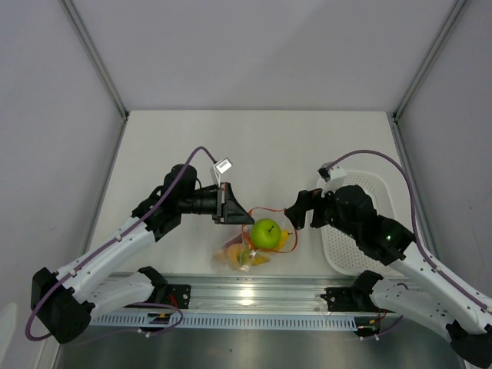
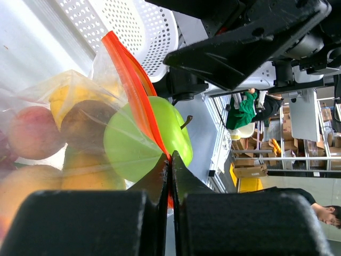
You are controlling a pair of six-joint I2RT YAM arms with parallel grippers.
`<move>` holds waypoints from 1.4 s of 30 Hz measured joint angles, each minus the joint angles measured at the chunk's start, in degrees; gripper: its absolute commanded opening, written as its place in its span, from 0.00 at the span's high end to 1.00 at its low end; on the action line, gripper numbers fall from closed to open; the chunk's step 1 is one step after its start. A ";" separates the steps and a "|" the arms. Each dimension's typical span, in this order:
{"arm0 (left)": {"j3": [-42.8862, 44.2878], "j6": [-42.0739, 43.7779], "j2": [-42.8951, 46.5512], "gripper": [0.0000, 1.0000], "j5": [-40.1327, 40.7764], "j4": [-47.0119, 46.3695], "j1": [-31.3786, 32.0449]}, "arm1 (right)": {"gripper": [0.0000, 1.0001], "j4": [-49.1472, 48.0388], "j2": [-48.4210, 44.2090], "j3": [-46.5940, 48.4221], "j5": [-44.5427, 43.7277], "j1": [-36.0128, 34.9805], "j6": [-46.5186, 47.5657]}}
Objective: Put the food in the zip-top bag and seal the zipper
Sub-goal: Place the fake fruit in the zipper food storage bag, then adjust the zipper food storage bag at the center of the board.
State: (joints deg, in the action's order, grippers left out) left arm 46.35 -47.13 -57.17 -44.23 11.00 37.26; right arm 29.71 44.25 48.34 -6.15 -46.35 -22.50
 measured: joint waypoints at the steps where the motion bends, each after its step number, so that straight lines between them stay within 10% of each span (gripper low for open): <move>1: -0.17 0.00 0.02 1.00 -0.02 -0.20 0.00 | 0.11 0.07 0.13 -0.26 0.76 0.61 -0.13; 11: -0.55 0.00 0.07 0.99 -1.01 -0.63 0.00 | 0.36 -1.57 7.21 -4.61 11.19 2.01 -1.25; 26: -0.70 0.13 0.63 0.99 -1.01 -0.55 0.00 | 1.00 -3.87 7.10 -6.29 12.92 2.01 -2.71; 42: 0.20 5.77 5.95 0.99 1.92 8.04 0.00 | 1.00 5.53 6.60 6.78 13.16 0.92 -6.75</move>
State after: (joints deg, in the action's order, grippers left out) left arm 46.54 -41.36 -51.22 -42.30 19.05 37.26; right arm 35.24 50.85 55.11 7.01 -45.43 -29.26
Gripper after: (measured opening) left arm 0.005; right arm 0.003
